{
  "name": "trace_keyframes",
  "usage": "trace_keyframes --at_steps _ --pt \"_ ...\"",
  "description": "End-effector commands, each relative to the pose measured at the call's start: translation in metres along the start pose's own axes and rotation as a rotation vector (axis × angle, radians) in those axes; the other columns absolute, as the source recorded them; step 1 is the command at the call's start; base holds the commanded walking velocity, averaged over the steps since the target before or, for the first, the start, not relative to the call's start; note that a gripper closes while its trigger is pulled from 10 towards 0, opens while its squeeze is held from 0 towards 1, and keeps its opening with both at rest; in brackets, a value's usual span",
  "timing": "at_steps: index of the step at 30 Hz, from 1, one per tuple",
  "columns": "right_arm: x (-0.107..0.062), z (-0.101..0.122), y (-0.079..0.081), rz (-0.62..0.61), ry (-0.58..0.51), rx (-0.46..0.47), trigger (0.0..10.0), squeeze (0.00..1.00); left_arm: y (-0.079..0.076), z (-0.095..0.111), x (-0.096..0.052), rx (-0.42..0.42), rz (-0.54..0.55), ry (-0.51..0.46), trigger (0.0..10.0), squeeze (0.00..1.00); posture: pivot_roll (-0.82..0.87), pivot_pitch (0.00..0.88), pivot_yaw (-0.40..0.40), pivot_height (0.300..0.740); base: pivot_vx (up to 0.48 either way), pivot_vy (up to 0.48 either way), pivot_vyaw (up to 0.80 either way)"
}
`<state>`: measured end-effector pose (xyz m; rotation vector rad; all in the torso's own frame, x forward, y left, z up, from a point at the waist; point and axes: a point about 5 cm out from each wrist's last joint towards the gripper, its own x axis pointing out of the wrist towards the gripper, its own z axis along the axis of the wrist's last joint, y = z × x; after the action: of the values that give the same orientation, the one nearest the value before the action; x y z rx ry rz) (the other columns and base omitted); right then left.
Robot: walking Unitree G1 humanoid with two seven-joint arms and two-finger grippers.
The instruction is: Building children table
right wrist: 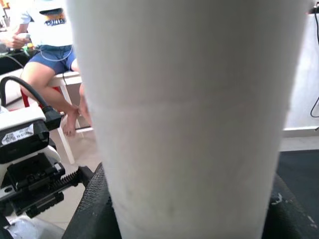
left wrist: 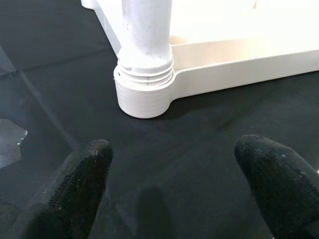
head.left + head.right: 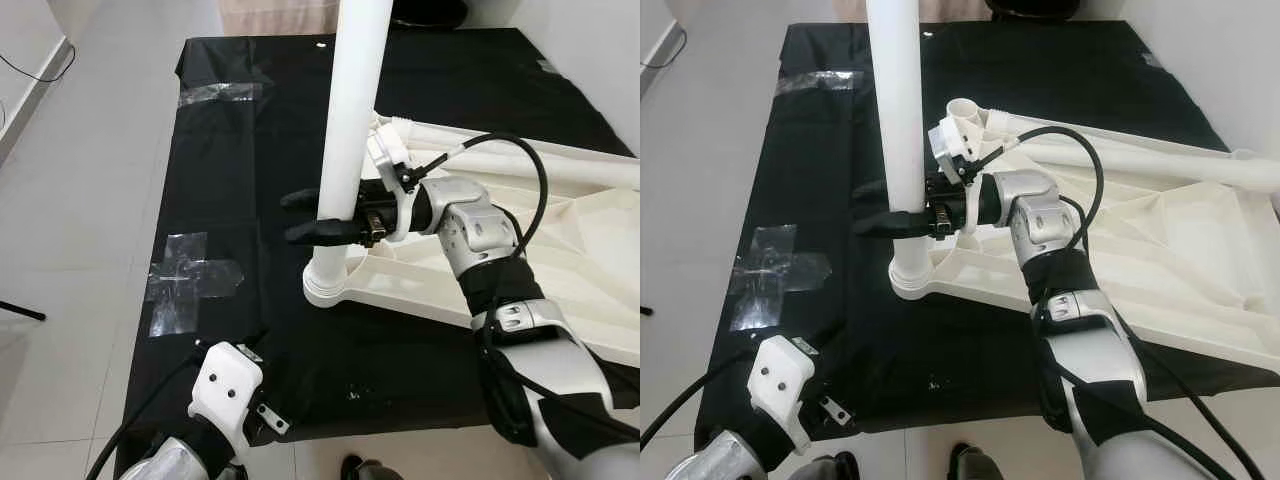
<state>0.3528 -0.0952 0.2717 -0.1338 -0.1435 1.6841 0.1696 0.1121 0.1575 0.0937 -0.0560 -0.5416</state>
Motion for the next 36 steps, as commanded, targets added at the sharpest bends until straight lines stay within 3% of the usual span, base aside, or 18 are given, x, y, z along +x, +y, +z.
trace_keyframes --at_steps 1,3,4,5,6,7,9,11,15,19,21,22,23,25,29,31,32,36 --pt "-0.009 -0.021 0.008 -0.064 0.032 0.039 0.0 0.00 -0.003 -0.002 -0.002 0.001 -0.017 0.025 10.0 0.00 0.10 0.277 -0.079 0.740 0.000 0.000 0.00" --pt "-0.013 -0.027 0.012 -0.143 0.056 0.008 0.0 0.00 -0.002 -0.002 -0.001 0.000 -0.017 0.025 10.0 0.00 0.09 0.275 -0.081 0.740 0.000 0.000 0.00" --pt "-0.015 -0.036 0.019 -0.319 0.055 0.017 0.0 0.00 -0.002 -0.003 -0.001 -0.001 -0.015 0.023 10.0 0.00 0.07 0.270 -0.083 0.740 0.000 0.000 0.00" --pt "-0.013 -0.049 0.025 -0.576 0.092 0.031 0.0 0.00 0.000 -0.003 -0.001 0.000 -0.013 0.021 10.0 0.00 0.06 0.267 -0.078 0.740 0.000 0.000 0.00" --pt "-0.018 -0.070 0.041 -0.980 0.247 0.032 0.0 0.00 0.002 -0.003 0.000 0.002 -0.010 0.021 10.0 0.00 0.05 0.266 -0.065 0.740 0.000 0.000 0.00" --pt "-0.018 -0.070 0.041 -0.980 0.247 0.032 0.0 0.00 0.002 -0.003 0.000 0.002 -0.010 0.021 10.0 0.00 0.05 0.266 -0.065 0.740 0.000 0.000 0.00" --pt "-0.023 -0.083 0.082 -1.331 0.378 0.049 0.0 0.00 0.007 -0.004 0.002 0.004 -0.007 0.020 10.0 0.00 0.03 0.261 -0.044 0.740 0.000 0.000 0.00" --pt "-0.016 -0.084 0.093 -1.345 0.374 0.063 0.0 0.00 0.009 -0.004 0.004 0.004 -0.010 0.019 10.0 0.00 0.02 0.261 -0.039 0.740 0.000 0.000 0.00" --pt "0.022 -0.083 0.075 -1.214 0.262 0.075 0.0 0.00 0.014 -0.009 0.012 -0.001 -0.009 0.016 10.0 0.00 0.02 0.194 -0.038 0.740 0.000 0.000 0.00" --pt "0.031 -0.080 0.064 -1.177 0.219 0.080 0.0 0.00 0.016 -0.010 0.016 0.002 -0.008 0.015 10.0 0.00 0.02 0.181 -0.042 0.740 0.000 0.000 0.00" --pt "0.036 -0.074 0.059 -1.116 0.165 0.089 10.0 0.00 0.017 -0.010 0.017 0.009 0.008 0.010 10.0 0.00 0.02 0.176 -0.051 0.740 0.000 0.000 0.00" --pt "0.042 -0.068 0.062 -1.084 0.136 0.108 10.0 0.00 0.018 -0.010 0.017 0.013 0.016 0.007 10.0 0.00 0.02 0.176 -0.051 0.740 0.000 0.000 0.00" --pt "0.045 -0.061 0.065 -1.046 0.098 0.124 10.0 1.00 0.018 -0.010 0.017 0.016 0.022 0.005 10.0 0.00 0.03 0.176 -0.053 0.740 0.000 0.000 0.00" --pt "0.048 -0.056 0.066 -0.993 0.066 0.129 10.0 1.00 0.018 -0.010 0.017 0.016 0.025 0.005 10.0 0.00 0.03 0.176 -0.053 0.740 0.000 0.000 0.00" --pt "0.045 -0.030 0.067 -0.553 -0.020 0.010 10.0 1.00 0.017 -0.010 0.016 0.011 0.015 0.006 10.0 0.00 0.04 0.190 -0.057 0.740 0.000 0.000 0.00" --pt "0.040 -0.027 0.065 -0.443 0.002 -0.036 10.0 1.00 0.016 -0.010 0.016 0.009 0.007 0.006 10.0 0.00 0.04 0.190 -0.057 0.740 0.000 0.000 0.00" --pt "0.036 -0.029 0.062 -0.353 0.036 -0.049 10.0 0.00 0.015 -0.010 0.016 0.007 0.003 0.007 10.0 0.00 0.06 0.200 -0.062 0.740 0.000 0.000 0.00" --pt "0.028 -0.032 0.050 -0.151 0.104 -0.033 10.0 0.00 0.010 -0.008 0.011 0.003 -0.002 0.009 10.0 0.00 0.08 0.219 -0.069 0.740 0.000 0.000 0.00"
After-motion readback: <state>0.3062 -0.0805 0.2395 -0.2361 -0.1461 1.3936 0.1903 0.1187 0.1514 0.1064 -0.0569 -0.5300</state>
